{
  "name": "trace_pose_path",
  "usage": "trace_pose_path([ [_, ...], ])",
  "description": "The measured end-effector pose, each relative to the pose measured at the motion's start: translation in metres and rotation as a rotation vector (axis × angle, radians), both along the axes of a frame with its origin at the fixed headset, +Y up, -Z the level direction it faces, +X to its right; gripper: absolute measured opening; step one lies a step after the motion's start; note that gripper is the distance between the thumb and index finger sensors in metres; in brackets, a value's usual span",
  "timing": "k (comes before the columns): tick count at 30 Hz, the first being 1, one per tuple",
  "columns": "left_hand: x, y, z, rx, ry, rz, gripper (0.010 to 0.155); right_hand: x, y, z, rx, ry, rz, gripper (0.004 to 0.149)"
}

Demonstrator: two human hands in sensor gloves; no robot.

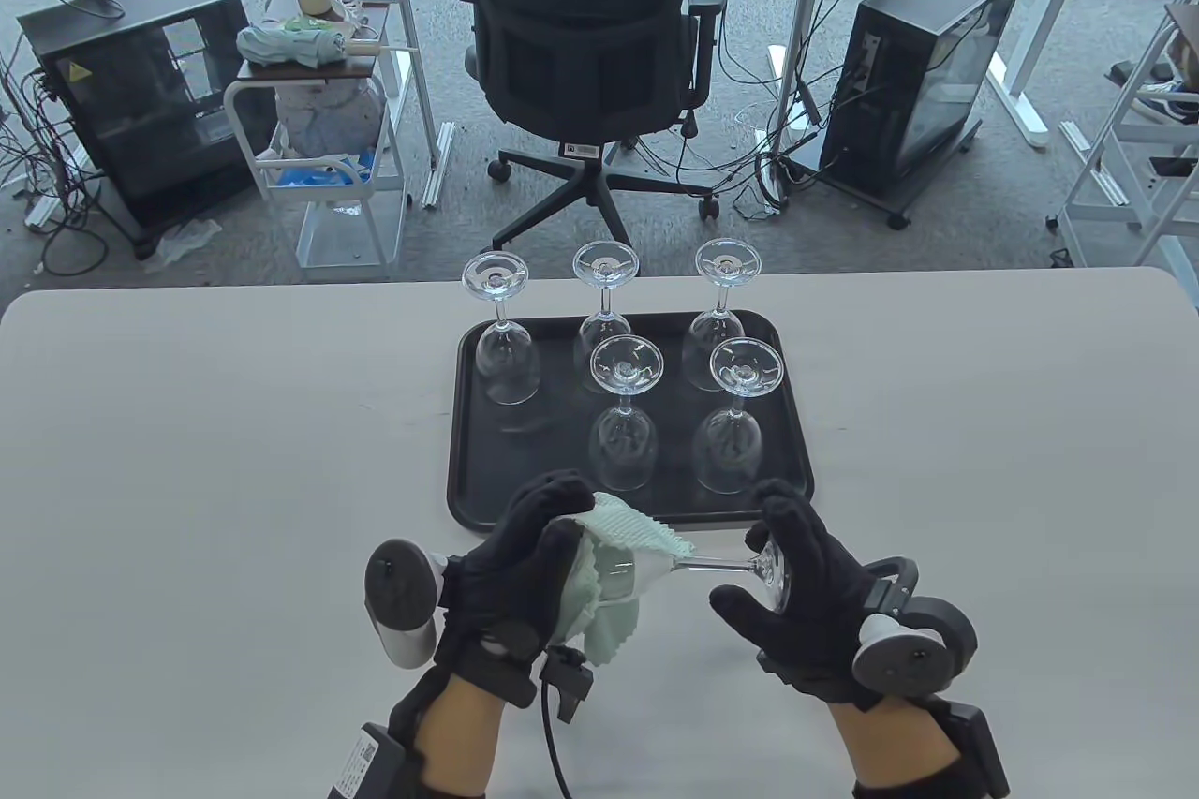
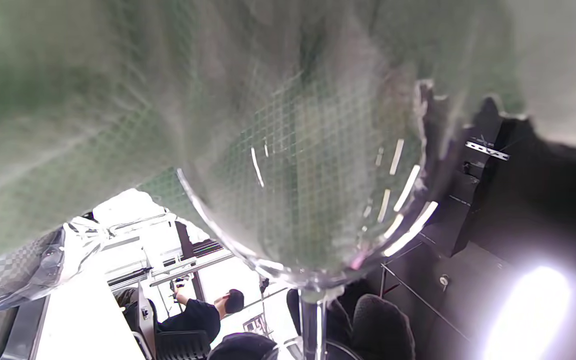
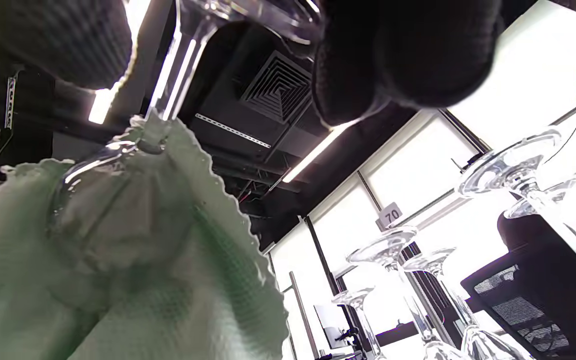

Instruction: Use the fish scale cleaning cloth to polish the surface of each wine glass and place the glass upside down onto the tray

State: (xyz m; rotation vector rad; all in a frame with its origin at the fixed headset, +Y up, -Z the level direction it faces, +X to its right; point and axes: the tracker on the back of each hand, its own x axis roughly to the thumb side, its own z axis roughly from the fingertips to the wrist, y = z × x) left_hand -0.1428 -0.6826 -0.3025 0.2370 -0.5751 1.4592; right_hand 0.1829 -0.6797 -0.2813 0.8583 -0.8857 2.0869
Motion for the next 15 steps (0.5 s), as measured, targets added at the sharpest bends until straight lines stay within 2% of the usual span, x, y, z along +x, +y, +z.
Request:
trace_pose_path([
  [2, 0.002, 0.002, 0.003, 0.061, 0.030, -0.021, 0.058, 0.001, -0.003, -0.006, -0.145, 0.036, -0.132, 0.076],
  [4, 0.005, 0.006, 0.007, 0.178, 0.078, -0.036, 0.057, 0.003, -0.010, -0.013, -0.412, 0.109, -0.256, 0.074],
  [5, 0.005, 0.007, 0.008, 0.202, 0.103, -0.061, 0.056, 0.003, -0.011, -0.014, -0.457, 0.142, -0.276, 0.074],
  [7, 0.005, 0.007, 0.008, 0.191, 0.078, -0.066, 0.056, 0.005, -0.009, -0.014, -0.391, 0.133, -0.233, 0.077],
  [9, 0.003, 0.006, 0.007, 0.161, 0.081, -0.049, 0.055, 0.005, -0.004, -0.010, -0.258, 0.076, -0.146, 0.085],
  [13, 0.001, 0.001, 0.002, 0.021, 0.016, 0.005, 0.055, 0.002, 0.004, 0.000, 0.013, 0.013, 0.023, 0.092],
  [15, 0.002, 0.001, 0.003, 0.039, 0.024, 0.006, 0.056, 0.003, 0.003, -0.001, 0.000, 0.009, -0.011, 0.089],
])
